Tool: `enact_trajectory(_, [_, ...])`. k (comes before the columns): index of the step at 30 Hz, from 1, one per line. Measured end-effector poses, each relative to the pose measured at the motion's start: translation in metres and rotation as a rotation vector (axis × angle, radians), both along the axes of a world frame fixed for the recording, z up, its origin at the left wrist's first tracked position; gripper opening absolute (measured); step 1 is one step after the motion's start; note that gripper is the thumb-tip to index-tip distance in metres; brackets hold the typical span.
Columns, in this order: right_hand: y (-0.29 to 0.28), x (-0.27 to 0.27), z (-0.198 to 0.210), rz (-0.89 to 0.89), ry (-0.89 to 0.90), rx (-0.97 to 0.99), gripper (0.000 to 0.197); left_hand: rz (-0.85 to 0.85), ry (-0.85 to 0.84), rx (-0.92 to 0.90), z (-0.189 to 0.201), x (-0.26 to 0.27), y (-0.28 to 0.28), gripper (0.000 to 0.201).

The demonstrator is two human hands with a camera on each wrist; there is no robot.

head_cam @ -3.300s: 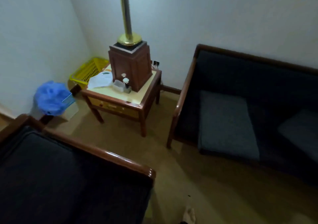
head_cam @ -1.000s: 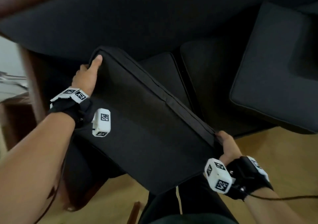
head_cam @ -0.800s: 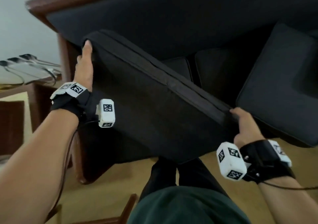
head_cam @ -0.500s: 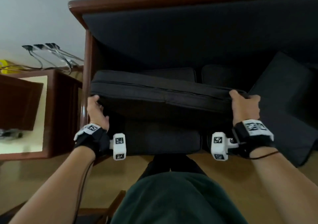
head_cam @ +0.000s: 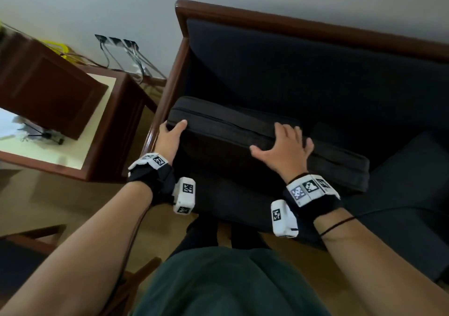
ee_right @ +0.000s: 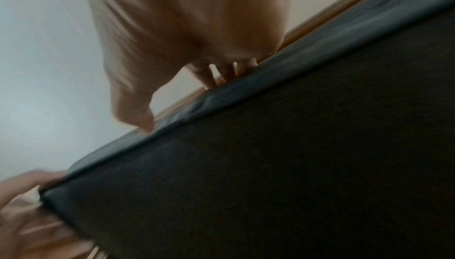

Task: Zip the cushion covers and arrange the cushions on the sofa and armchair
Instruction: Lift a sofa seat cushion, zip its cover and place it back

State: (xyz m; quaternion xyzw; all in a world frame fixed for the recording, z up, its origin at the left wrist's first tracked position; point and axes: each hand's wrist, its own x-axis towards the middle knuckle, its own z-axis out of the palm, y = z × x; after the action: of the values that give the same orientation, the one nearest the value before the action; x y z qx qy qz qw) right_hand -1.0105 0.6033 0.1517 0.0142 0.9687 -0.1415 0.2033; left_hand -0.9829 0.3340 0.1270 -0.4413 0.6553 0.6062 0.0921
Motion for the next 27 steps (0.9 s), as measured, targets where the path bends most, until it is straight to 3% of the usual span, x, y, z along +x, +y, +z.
enact_trajectory(3, [-0.061, 0.0, -0.002, 0.26, 0.007, 0.037, 0.116, 0.05, 0.016, 0.039, -0.026, 0.02, -0.012, 0.078])
enact_trajectory(6, [-0.114, 0.008, -0.008, 0.371, 0.05, 0.127, 0.122, -0.004, 0.033, 0.069, -0.017, 0.04, -0.02, 0.07])
enact_trajectory(11, [-0.137, 0.022, -0.018, 0.327, 0.182, 0.063, 0.085, -0.181, 0.041, 0.169, -0.019, 0.062, -0.058, 0.084])
enact_trajectory(13, [-0.13, 0.028, -0.025, 0.305, 0.263, -0.003, 0.073, -0.313, 0.054, 0.174, -0.019, 0.064, -0.067, 0.093])
enact_trajectory(16, [-0.123, 0.042, -0.028, 0.324, 0.283, -0.024, 0.067, -0.568, 0.142, 0.138, -0.018, 0.06, -0.081, 0.123])
enact_trajectory(18, [-0.12, 0.052, -0.021, 0.327, 0.296, -0.067, 0.064, -0.808, 0.196, 0.083, -0.017, 0.05, -0.091, 0.135])
enact_trajectory(20, [-0.11, 0.06, -0.01, 0.325, 0.309, -0.108, 0.061, -1.098, 0.224, -0.093, -0.019, 0.039, -0.096, 0.14])
enact_trajectory(23, [-0.091, 0.062, 0.011, 0.297, 0.303, -0.155, 0.06, -1.364, 0.257, -0.373, -0.02, 0.033, -0.092, 0.133])
enact_trajectory(27, [-0.063, 0.054, 0.043, 0.198, 0.285, -0.221, 0.068, -1.244, 0.475, -0.367, 0.011, 0.029, -0.072, 0.102])
